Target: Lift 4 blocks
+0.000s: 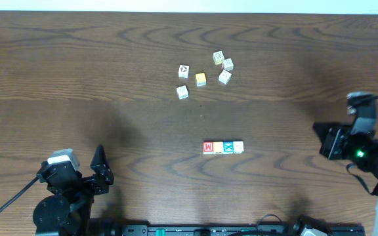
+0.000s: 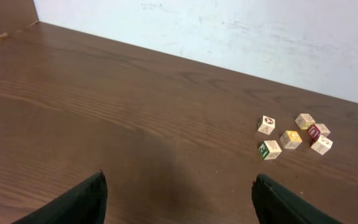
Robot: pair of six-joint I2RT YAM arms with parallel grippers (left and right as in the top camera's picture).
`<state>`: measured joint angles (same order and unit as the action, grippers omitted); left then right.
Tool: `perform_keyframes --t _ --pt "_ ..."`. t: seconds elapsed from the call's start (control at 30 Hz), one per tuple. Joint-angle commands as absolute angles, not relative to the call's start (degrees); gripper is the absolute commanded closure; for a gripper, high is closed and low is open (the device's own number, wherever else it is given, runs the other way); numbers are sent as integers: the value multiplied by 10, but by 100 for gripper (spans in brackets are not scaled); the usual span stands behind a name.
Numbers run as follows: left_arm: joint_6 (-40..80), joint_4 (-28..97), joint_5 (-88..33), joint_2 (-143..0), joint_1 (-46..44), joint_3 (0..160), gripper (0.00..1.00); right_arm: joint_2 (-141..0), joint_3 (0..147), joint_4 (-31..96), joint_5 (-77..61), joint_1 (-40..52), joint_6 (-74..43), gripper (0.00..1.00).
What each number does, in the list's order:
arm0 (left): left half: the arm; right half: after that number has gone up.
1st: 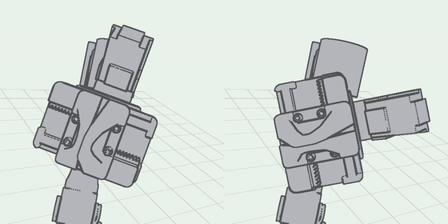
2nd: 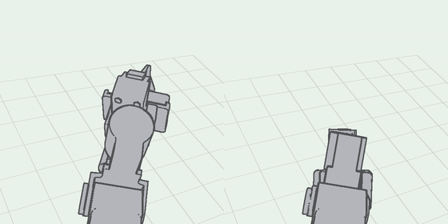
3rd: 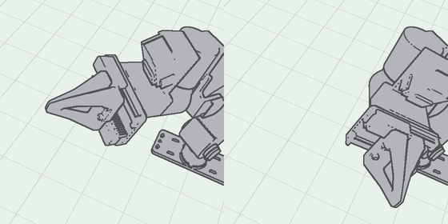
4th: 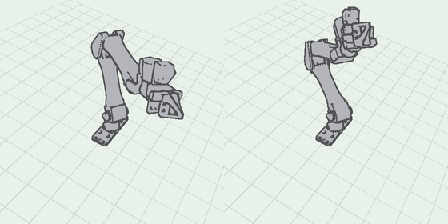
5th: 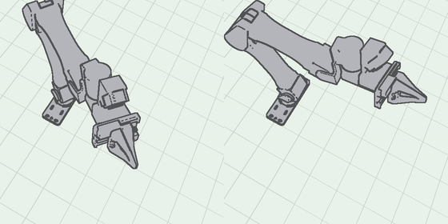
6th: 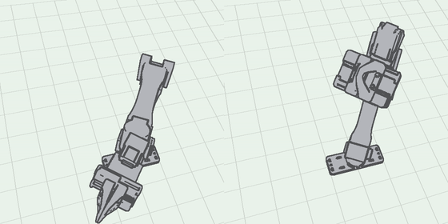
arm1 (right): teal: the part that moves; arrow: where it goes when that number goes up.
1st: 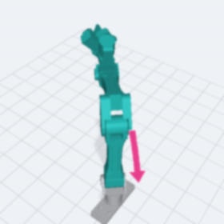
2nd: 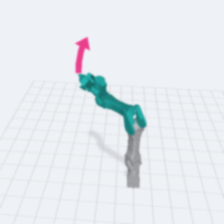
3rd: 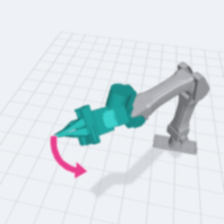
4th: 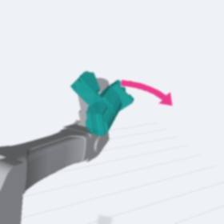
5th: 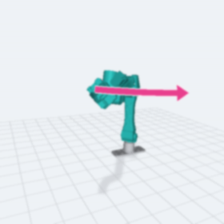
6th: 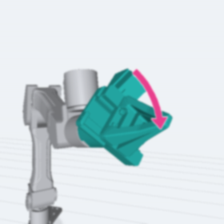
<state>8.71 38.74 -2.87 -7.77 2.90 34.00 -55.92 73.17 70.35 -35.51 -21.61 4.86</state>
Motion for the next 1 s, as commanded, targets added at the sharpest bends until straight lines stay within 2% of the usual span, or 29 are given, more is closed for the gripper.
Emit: perform_keyframes --t 0.0,0.17,0.37,0.7,0.83,0.97 --pt "77 385 -34 -77 28 351 25 -557 766 688 -372 -221 -9 99" --pt "77 386 -34 -77 28 351 25 -557 788 702 -372 -214 -16 99" --pt "75 386 10 -77 28 351 25 -562 799 717 -371 -151 31 99" --pt "73 390 11 -77 28 351 25 -561 834 752 -363 -44 65 99" --pt "73 391 11 -77 28 351 25 -561 858 781 -292 -12 38 99" --pt "74 400 11 -78 28 351 25 -566 858 805 -253 -20 6 99"
